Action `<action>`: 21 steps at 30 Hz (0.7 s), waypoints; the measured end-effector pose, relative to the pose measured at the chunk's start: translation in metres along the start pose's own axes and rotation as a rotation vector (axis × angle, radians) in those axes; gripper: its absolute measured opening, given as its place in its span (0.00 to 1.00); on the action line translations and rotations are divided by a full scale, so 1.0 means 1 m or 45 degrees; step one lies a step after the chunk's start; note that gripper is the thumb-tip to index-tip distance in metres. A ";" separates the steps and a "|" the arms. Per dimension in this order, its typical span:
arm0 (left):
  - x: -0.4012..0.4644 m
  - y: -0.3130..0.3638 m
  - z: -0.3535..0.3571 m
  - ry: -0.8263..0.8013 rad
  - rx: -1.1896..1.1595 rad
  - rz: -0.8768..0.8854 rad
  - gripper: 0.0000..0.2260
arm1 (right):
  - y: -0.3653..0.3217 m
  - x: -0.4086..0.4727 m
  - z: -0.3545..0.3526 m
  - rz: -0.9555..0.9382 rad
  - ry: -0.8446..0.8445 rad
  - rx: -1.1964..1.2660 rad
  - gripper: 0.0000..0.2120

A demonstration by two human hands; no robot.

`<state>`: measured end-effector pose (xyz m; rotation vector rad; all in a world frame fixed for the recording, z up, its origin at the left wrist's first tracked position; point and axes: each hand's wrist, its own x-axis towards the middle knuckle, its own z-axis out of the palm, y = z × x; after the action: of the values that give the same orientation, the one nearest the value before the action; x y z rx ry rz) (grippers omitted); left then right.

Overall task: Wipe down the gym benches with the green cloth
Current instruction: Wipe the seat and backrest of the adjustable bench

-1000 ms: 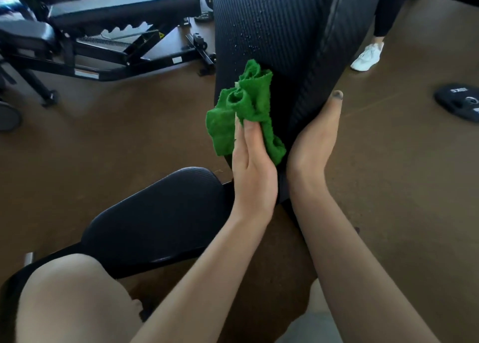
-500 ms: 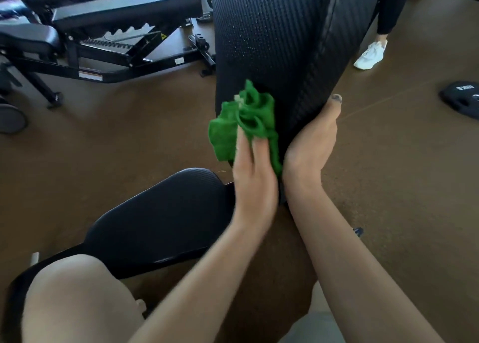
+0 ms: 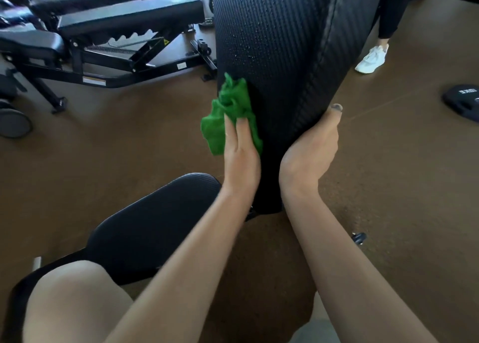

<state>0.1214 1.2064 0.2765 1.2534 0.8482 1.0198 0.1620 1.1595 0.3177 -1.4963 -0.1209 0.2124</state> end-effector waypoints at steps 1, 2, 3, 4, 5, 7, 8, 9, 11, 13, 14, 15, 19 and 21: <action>-0.018 -0.008 0.001 -0.032 -0.037 -0.002 0.23 | 0.000 0.003 0.000 0.024 0.062 0.049 0.18; -0.031 -0.017 0.002 -0.053 -0.074 -0.033 0.25 | 0.000 0.004 -0.001 0.001 0.083 0.079 0.20; -0.037 -0.021 0.004 -0.058 -0.096 -0.050 0.28 | -0.001 0.004 -0.001 -0.027 0.101 0.078 0.20; -0.036 -0.020 0.004 -0.043 -0.100 -0.064 0.31 | -0.001 0.003 -0.002 -0.025 0.094 0.073 0.20; -0.028 -0.020 0.004 -0.018 -0.102 -0.072 0.32 | 0.000 0.002 -0.002 -0.015 0.076 0.083 0.20; -0.010 -0.017 0.002 0.030 -0.125 -0.079 0.34 | 0.000 0.001 -0.004 0.002 0.052 0.026 0.20; -0.001 -0.013 0.001 0.033 -0.127 -0.089 0.34 | -0.001 0.001 -0.005 0.001 0.038 -0.003 0.20; 0.007 -0.010 0.000 0.024 -0.126 -0.089 0.34 | -0.002 0.002 -0.006 -0.007 0.028 -0.007 0.20; 0.022 -0.010 -0.001 0.043 -0.131 -0.110 0.32 | -0.002 0.002 -0.007 -0.004 0.019 -0.008 0.19; 0.027 -0.009 -0.002 0.073 -0.091 -0.115 0.31 | 0.000 0.002 -0.006 0.000 0.010 0.002 0.19; 0.026 -0.011 -0.002 0.078 -0.085 -0.121 0.31 | 0.000 0.002 -0.007 0.001 0.026 -0.002 0.20; 0.024 -0.010 -0.001 0.074 -0.083 -0.126 0.31 | -0.002 0.001 -0.006 0.006 0.041 0.014 0.20; 0.026 -0.015 -0.002 0.044 -0.093 -0.125 0.23 | 0.003 0.004 0.000 0.015 0.086 0.105 0.19; 0.029 -0.020 -0.003 0.015 -0.084 -0.110 0.22 | 0.006 0.007 0.001 0.005 0.095 0.131 0.19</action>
<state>0.1312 1.2345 0.2576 1.1466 0.8640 0.9793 0.1678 1.1624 0.3119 -1.4004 -0.0467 0.1635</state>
